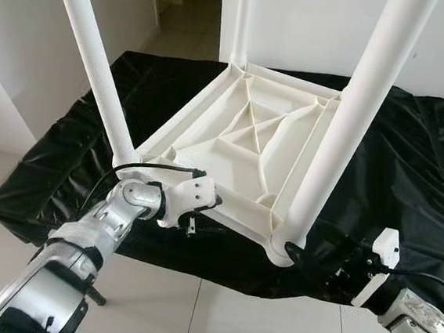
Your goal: Building children table
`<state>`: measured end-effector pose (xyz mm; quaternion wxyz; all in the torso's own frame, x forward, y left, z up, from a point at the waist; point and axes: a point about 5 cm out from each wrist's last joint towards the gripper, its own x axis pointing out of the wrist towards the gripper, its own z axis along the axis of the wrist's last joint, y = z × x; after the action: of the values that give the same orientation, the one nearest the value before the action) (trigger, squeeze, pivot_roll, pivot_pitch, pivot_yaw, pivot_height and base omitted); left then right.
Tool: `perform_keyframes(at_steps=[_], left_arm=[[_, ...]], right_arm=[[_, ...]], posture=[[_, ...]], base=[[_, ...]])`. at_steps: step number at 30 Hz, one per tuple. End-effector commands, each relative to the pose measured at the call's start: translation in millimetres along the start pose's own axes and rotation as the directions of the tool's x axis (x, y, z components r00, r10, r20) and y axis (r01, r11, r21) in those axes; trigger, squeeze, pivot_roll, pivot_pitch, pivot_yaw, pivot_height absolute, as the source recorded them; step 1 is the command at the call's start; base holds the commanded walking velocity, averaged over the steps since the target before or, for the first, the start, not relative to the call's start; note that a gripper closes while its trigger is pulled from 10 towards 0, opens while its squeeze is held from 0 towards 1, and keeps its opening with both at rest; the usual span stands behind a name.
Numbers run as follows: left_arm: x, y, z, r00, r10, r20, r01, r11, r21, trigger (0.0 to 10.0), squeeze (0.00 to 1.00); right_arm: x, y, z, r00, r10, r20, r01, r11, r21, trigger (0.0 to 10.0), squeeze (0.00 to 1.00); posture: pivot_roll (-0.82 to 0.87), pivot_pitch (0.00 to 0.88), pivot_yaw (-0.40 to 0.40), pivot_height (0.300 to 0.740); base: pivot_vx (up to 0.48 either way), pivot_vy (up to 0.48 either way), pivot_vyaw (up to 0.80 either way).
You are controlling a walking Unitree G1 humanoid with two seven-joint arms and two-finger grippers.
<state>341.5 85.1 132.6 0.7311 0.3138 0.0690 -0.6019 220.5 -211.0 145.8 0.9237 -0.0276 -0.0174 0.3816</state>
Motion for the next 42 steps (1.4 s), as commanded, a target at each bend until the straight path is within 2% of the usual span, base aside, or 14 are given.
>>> perform_keyframes(at_steps=[1,7,8,9,10,19,25,32,36,37,38,39,40,42], left_arm=[[1.6,-3.1,-22.2,0.989,0.024,-0.145,-0.028,0.999,-0.022,10.0,0.0],[1.7,-1.7,-27.4,0.982,0.021,-0.186,-0.029,0.999,-0.037,9.7,0.0],[1.5,-1.7,-27.4,0.983,0.014,-0.182,-0.023,0.998,-0.052,4.7,0.0],[1.5,-1.7,-27.4,0.983,0.014,-0.182,-0.023,0.998,-0.052,4.7,0.0],[1.0,-1.2,-27.4,0.984,0.01,-0.176,-0.021,0.998,-0.064,0.0,0.0],[-6.5,0.3,-31.2,0.986,-0.005,-0.169,-0.01,0.996,-0.088,0.0,0.0],[-17.3,2.5,-38.7,0.983,0.014,-0.181,-0.034,0.994,-0.104,0.0,0.0],[-39.3,-0.7,-50.7,0.982,0.032,-0.184,-0.054,0.992,-0.117,0.0,0.0],[-40.9,-3.6,-51.6,0.985,0.036,-0.169,-0.058,0.99,-0.128,0.0,0.0],[-37.3,-4.7,-50.7,0.986,0.047,-0.161,-0.07,0.987,-0.144,9.1,0.0],[-34.0,-6.1,-49.6,0.987,0.05,-0.152,-0.074,0.985,-0.153,10.0,0.0],[-34.0,-6.1,-49.6,0.987,0.05,-0.152,-0.074,0.985,-0.153,10.0,0.0],[-28.4,-9.1,-46.9,0.99,0.052,-0.128,-0.073,0.984,-0.161,10.0,1.0],[-26.6,-10.3,-45.4,0.992,0.054,-0.117,-0.073,0.984,-0.163,10.0,1.0]], right_arm=[[0.7,1.8,0.7,1.0,-0.004,0.004,0.004,1.0,-0.005,10.0,0.0],[0.8,1.5,1.1,1.0,-0.009,0.004,0.009,1.0,-0.007,10.0,0.0],[0.9,1.4,1.1,1.0,-0.01,0.004,0.01,1.0,-0.008,10.0,0.0],[0.9,1.4,1.1,1.0,-0.01,0.004,0.01,1.0,-0.008,10.0,0.0],[1.1,1.4,1.1,1.0,-0.011,0.005,0.011,1.0,-0.008,10.0,0.0],[1.5,1.2,0.6,1.0,-0.02,0.007,0.02,1.0,-0.012,10.0,0.0],[1.4,1.4,-0.7,1.0,-0.026,0.005,0.026,1.0,-0.013,10.0,0.0],[1.9,-0.2,-2.5,1.0,-0.03,0.003,0.03,0.999,-0.011,10.0,0.0],[3.9,-1.4,-3.3,1.0,-0.028,0.002,0.028,1.0,-0.011,10.0,0.0],[5.8,-2.2,-3.3,1.0,-0.028,0.004,0.028,1.0,-0.01,10.0,0.0],[7.5,-2.8,-3.2,1.0,-0.028,0.007,0.028,1.0,-0.01,10.0,0.0],[7.5,-2.8,-3.2,1.0,-0.028,0.007,0.028,1.0,-0.01,10.0,0.0],[9.6,-3.4,-2.9,0.999,-0.033,0.011,0.033,0.999,-0.014,10.0,0.0],[9.9,-3.8,-2.8,0.999,-0.037,0.013,0.037,0.999,-0.013,10.0,0.0]], posture=[[-0.09,0.098,0.091,0.74],[-0.09,0.098,0.09,0.74],[-0.09,0.098,0.091,0.74],[-0.09,0.098,0.091,0.74],[-0.09,0.098,0.092,0.74],[-0.09,0.098,0.098,0.74],[-0.08,0.097,0.098,0.74],[-0.06,0.099,0.093,0.74],[-0.06,0.099,0.093,0.74],[-0.06,0.099,0.085,0.74],[-0.06,0.099,0.085,0.74],[-0.06,0.099,0.085,0.74],[-0.05,0.099,0.08,0.74],[-0.05,0.101,0.079,0.74]], base=[[0.0,0.0,0.0],[0.0,0.0,0.0],[0.0,0.0,0.0],[0.0,0.0,0.0],[0.0,0.0,0.0],[0.0,0.0,0.0],[0.0,0.0,0.0],[0.0,0.0,0.0],[0.0,0.0,0.0],[0.0,0.0,0.0],[0.0,0.0,0.0],[0.0,0.0,0.0],[0.0,0.0,0.0],[0.0,0.0,0.0]])
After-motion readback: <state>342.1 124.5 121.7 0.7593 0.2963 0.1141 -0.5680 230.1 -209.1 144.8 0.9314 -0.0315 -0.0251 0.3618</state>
